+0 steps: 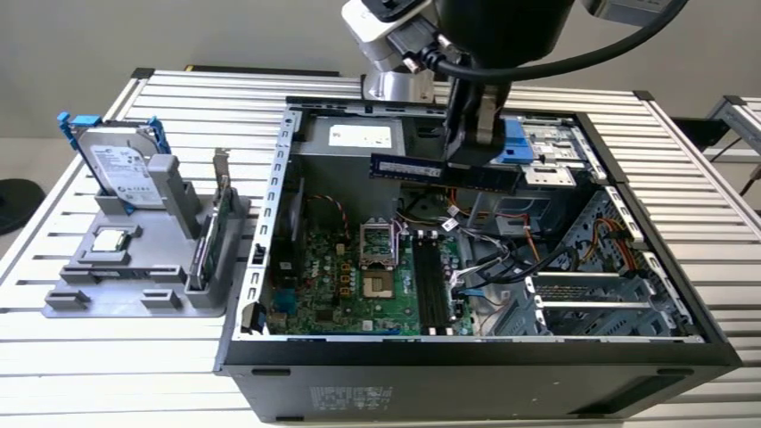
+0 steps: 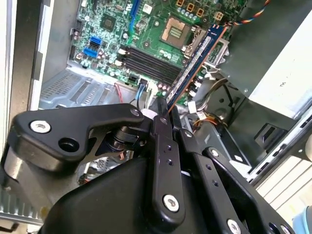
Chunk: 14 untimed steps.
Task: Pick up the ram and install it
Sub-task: 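Insert the ram into the slot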
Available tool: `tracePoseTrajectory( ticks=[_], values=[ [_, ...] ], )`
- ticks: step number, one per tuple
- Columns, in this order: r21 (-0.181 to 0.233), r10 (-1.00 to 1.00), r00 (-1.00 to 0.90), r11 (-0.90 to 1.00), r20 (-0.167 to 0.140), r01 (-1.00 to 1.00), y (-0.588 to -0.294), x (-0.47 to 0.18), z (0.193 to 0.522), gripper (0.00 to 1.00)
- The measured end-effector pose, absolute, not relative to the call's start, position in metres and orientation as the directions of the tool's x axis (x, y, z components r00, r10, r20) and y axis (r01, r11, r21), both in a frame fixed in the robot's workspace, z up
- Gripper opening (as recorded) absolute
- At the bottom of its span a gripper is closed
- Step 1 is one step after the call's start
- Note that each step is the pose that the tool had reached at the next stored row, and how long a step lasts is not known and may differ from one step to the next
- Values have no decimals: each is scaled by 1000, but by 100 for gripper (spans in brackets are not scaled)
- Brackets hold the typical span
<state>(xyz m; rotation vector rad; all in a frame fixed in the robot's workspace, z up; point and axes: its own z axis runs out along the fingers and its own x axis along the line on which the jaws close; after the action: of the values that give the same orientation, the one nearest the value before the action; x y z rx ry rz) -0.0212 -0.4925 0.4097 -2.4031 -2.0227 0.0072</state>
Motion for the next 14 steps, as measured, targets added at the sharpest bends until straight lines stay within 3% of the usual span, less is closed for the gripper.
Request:
tracePoseTrajectory(
  ticks=[14],
  values=[
    [-3, 935, 355, -355, -3, 935, -492, -21, 410, 0]
  ],
)
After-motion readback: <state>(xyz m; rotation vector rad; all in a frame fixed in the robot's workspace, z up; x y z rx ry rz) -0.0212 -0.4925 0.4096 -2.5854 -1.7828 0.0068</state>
